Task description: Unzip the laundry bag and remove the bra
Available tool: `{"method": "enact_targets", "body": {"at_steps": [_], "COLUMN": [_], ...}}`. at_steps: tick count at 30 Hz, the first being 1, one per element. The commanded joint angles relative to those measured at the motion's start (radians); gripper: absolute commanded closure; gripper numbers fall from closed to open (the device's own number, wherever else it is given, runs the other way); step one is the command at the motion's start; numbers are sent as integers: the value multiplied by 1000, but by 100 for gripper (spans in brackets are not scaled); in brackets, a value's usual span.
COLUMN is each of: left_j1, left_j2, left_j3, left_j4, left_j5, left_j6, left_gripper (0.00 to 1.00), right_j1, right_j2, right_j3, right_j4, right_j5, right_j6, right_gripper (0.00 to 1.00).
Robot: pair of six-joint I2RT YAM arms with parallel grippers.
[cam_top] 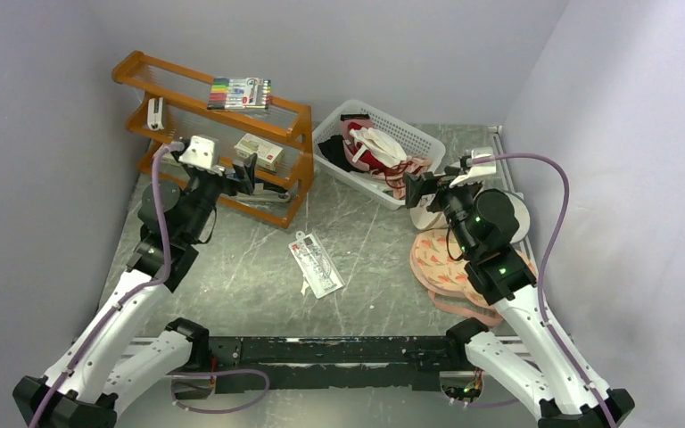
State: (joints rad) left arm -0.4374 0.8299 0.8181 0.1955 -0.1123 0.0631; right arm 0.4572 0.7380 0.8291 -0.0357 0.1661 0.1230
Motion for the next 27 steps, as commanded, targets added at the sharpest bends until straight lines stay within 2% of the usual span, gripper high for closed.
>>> {"method": "enact_targets", "body": {"at_steps": [1, 9, 14, 16, 23, 27], "left_j1": [89, 230, 285, 298, 326, 332], "left_j2": [-24, -54, -57, -48, -1, -3], "left_j3": [13, 6, -4, -7, -6, -10], "left_j4": [-54, -153, -210, -233, -321, -351], "left_j5": [79, 195, 305, 359, 503, 527], "left_j6": [-135, -292, -358, -368, -358, -357], "left_gripper": [1, 1, 1, 1, 1, 2], "right_j1": [-36, -93, -117, -124, -133, -74], "right_j2": [-12, -13, 23, 46, 190, 332], "right_j3": [-38, -80, -118, -132, -192, -191], "right_j4": [-44, -125, -119, -98, 37, 73], "right_j5": [47, 0, -67, -121, -466, -554], "right_j6": [75, 147, 194, 223, 273, 312], "right_gripper": [0, 0, 0, 0, 0, 0]}}
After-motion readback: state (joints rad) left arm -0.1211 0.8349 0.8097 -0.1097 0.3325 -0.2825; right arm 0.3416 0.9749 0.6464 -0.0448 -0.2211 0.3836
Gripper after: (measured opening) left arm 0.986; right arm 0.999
